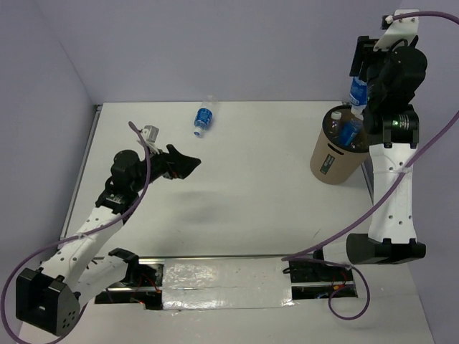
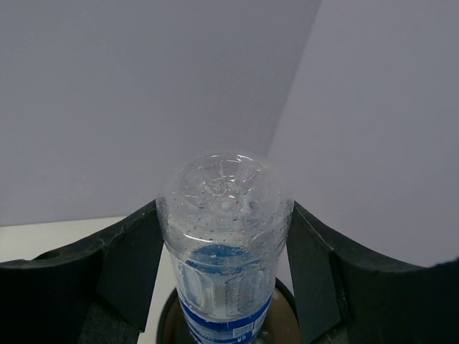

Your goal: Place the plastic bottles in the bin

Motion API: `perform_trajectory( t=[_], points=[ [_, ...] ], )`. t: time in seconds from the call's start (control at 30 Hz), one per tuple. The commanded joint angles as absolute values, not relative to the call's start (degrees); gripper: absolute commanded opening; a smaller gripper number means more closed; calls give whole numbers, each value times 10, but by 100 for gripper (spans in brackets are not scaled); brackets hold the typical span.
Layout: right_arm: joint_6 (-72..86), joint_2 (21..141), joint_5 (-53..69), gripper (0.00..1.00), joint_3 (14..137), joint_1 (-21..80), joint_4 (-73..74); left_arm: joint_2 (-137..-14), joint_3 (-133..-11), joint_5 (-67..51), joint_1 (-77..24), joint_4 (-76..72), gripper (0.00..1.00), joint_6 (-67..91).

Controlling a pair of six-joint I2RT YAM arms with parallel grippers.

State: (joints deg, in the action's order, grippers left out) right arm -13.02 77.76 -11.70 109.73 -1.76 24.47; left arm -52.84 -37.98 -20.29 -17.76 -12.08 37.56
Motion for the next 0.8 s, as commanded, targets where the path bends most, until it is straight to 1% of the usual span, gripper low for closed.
perform_trajectory(
  t=[0.0,0.03,0.13,0.3,0.4,0.47,0.53,0.6,0.63,0.67,0.7,0.77],
  points=[
    [-158,800,-147,13,1082,-34,242,-542,-380,-242,-164,-166,99,367],
    [-152,805,-147,16,1078,-36,247,-552,-380,-245,-158,-168,100,367],
    [-137,814,-140,17,1071,-38,263,-567,-384,-262,-148,-170,100,364],
    [-122,814,-148,20,1020,-43,261,-582,-382,-276,-133,-187,99,366],
    [-121,810,-146,28,989,-50,265,-590,-382,-281,-127,-199,100,372],
    [-118,806,-144,32,977,-53,268,-593,-381,-280,-126,-202,99,373],
    [-114,798,-136,38,956,-54,272,-599,-380,-279,-124,-207,99,377],
    [-107,792,-132,47,941,-56,276,-607,-379,-279,-121,-218,100,381],
    [-104,790,-129,55,930,-57,278,-612,-380,-279,-120,-221,99,383],
    [-99,788,-124,61,924,-57,279,-615,-382,-280,-120,-224,99,384],
    [-97,782,-122,71,919,-58,276,-625,-384,-280,-117,-224,100,385],
    [-95,780,-112,80,913,-57,282,-636,-395,-266,-113,-219,99,380]
  ],
)
